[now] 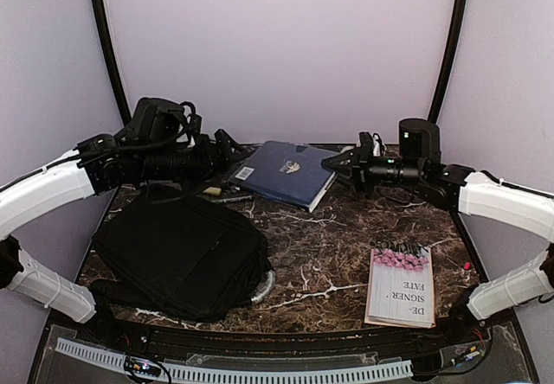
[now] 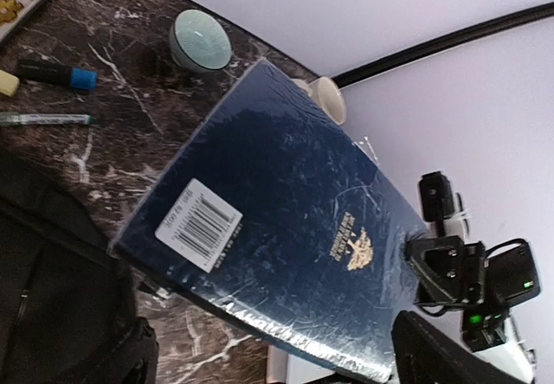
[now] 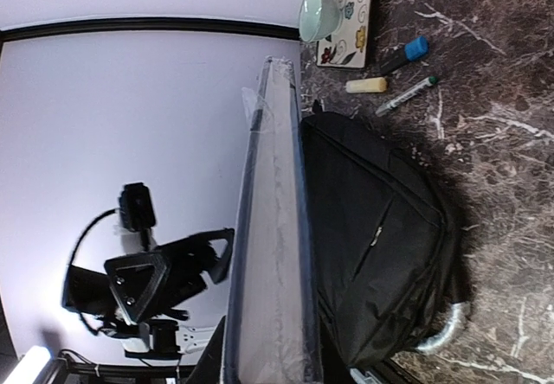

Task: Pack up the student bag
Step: Pass from the left arm to the right, then open the largest pocket of the student bag.

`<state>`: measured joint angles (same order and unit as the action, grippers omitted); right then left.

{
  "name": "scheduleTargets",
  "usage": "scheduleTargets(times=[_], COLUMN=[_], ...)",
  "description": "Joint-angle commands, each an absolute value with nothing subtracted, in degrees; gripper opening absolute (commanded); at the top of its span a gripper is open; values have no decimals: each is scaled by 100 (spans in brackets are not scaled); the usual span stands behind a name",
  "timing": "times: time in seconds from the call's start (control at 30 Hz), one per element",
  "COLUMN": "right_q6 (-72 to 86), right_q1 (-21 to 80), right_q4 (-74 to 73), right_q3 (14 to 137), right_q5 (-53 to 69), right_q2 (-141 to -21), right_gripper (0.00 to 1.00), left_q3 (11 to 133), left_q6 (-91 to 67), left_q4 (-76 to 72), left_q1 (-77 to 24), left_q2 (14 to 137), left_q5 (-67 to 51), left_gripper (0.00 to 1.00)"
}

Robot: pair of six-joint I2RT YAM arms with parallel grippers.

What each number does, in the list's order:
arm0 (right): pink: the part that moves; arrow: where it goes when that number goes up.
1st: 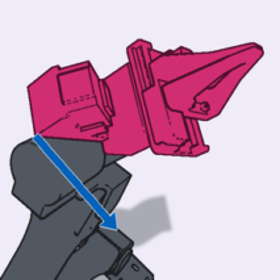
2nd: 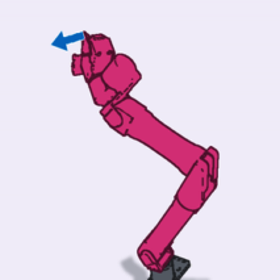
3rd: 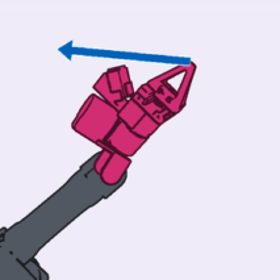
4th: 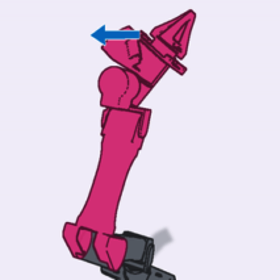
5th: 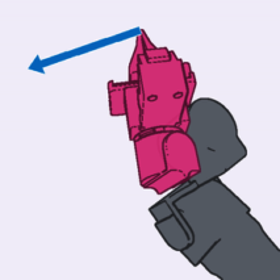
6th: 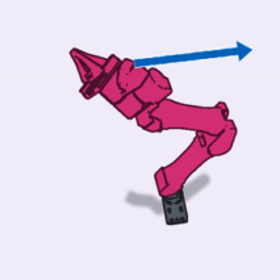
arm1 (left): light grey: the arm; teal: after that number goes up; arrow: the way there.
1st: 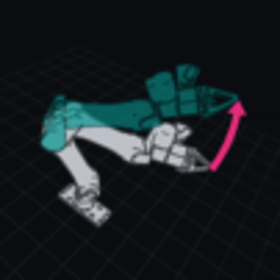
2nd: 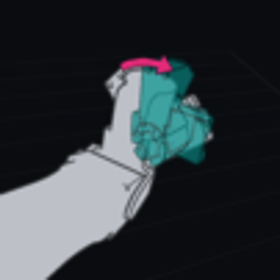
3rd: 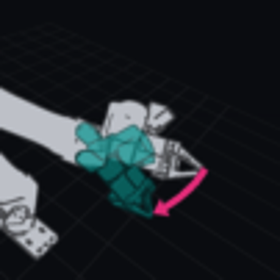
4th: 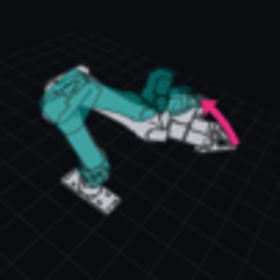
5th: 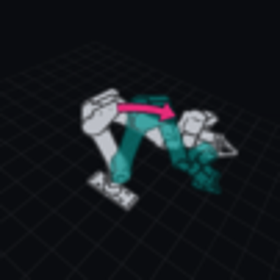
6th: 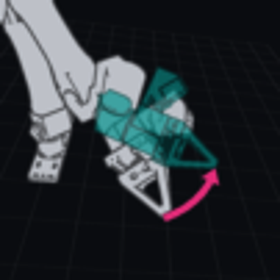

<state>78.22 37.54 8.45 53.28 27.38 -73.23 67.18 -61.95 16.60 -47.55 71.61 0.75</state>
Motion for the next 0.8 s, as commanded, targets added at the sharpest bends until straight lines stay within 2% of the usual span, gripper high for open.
scheduleTargets(times=[0.0, 0.17, 0.27, 0.47, 0.77], right_q6=[7057, 6647, 6243, 5948, 6006], right_q1=[3657, 3459, 3351, 3261, 3257], right_q4=[863, 360, -216, -640, -1156], right_q3=[5350, 5224, 5305, 5193, 5081], right_q5=[2947, 2906, 2582, 2163, 1816], right_q2=[-6690, -6299, -6097, -5707, -5321], right_gripper=[0, 0, 0, 0, 0], left_q3=[7956, 8615, 8692, 8528, 7420], left_q6=[-4608, -4118, -4125, -4108, -3786], left_q4=[5066, 6685, 7066, 7068, 5779], left_q1=[-4962, -5518, -5748, -6217, -6258], left_q2=[7582, 8240, 8585, 8914, 8797], left_q5=[679, 1249, 1238, 1179, 485], left_gripper=[92, 86, 86, 86, 85])
